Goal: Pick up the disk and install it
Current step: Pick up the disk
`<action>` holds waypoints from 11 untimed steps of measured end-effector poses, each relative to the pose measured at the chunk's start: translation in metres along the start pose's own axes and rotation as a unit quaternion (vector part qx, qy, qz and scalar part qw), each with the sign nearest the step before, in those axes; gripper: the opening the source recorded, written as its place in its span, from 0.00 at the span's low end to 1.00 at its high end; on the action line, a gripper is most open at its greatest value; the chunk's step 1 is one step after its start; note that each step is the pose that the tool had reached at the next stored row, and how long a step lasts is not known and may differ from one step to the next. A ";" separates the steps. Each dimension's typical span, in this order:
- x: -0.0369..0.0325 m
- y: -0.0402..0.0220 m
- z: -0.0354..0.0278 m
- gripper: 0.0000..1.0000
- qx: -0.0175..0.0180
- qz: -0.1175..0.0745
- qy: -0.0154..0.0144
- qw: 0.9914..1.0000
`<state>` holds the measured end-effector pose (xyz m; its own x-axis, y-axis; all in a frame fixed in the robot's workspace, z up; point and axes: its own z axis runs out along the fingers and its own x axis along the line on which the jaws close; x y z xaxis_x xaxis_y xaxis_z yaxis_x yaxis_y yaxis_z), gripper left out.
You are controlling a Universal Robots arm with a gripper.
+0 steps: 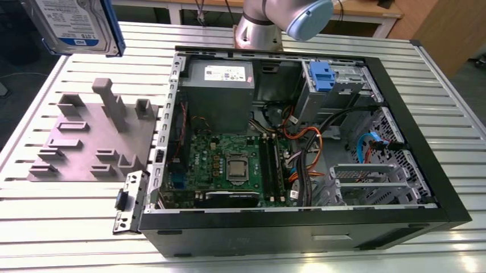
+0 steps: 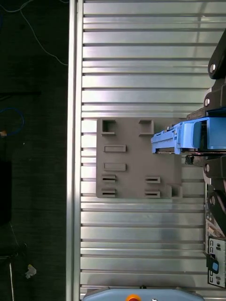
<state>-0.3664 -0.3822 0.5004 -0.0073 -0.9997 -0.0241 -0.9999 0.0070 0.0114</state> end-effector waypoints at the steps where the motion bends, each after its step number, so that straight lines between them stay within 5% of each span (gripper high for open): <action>1: 0.0000 -0.0004 0.0000 0.36 0.000 0.000 0.000 1.000; 11: 0.0000 -0.0027 0.0000 0.36 0.000 0.000 0.000 1.000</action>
<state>-0.3637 -0.3822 0.5004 -0.0073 -0.9997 -0.0241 -0.9999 0.0070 0.0113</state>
